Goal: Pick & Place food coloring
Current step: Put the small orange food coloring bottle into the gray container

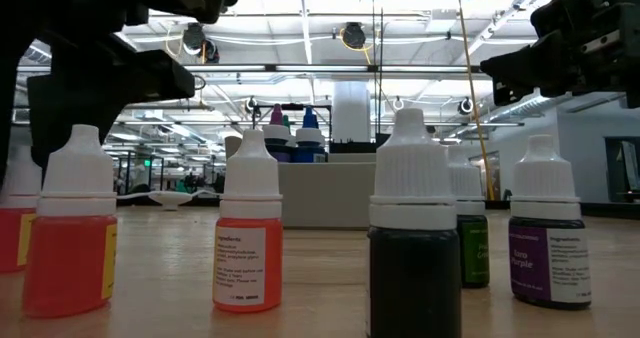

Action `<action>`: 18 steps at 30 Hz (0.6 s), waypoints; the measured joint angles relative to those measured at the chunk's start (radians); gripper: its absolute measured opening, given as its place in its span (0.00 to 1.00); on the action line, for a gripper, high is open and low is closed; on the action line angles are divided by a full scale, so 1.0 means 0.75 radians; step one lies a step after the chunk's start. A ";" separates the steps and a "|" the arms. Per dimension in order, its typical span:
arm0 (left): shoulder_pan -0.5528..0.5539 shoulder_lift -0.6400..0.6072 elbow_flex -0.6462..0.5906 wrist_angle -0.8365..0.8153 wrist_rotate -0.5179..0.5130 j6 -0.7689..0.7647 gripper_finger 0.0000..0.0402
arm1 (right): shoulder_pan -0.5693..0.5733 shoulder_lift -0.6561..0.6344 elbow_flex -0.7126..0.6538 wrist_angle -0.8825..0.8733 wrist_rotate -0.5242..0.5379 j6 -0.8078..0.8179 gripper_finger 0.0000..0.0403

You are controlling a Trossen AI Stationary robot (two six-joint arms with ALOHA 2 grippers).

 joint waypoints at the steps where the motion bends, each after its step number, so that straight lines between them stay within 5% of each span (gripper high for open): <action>1: 0.000 0.000 0.000 -0.006 -0.001 -0.002 0.37 | 0.000 0.000 0.000 -0.003 0.000 0.000 0.00; 18: -0.001 0.000 0.000 -0.011 -0.007 0.010 0.34 | 0.000 0.000 0.000 -0.007 0.000 -0.010 0.00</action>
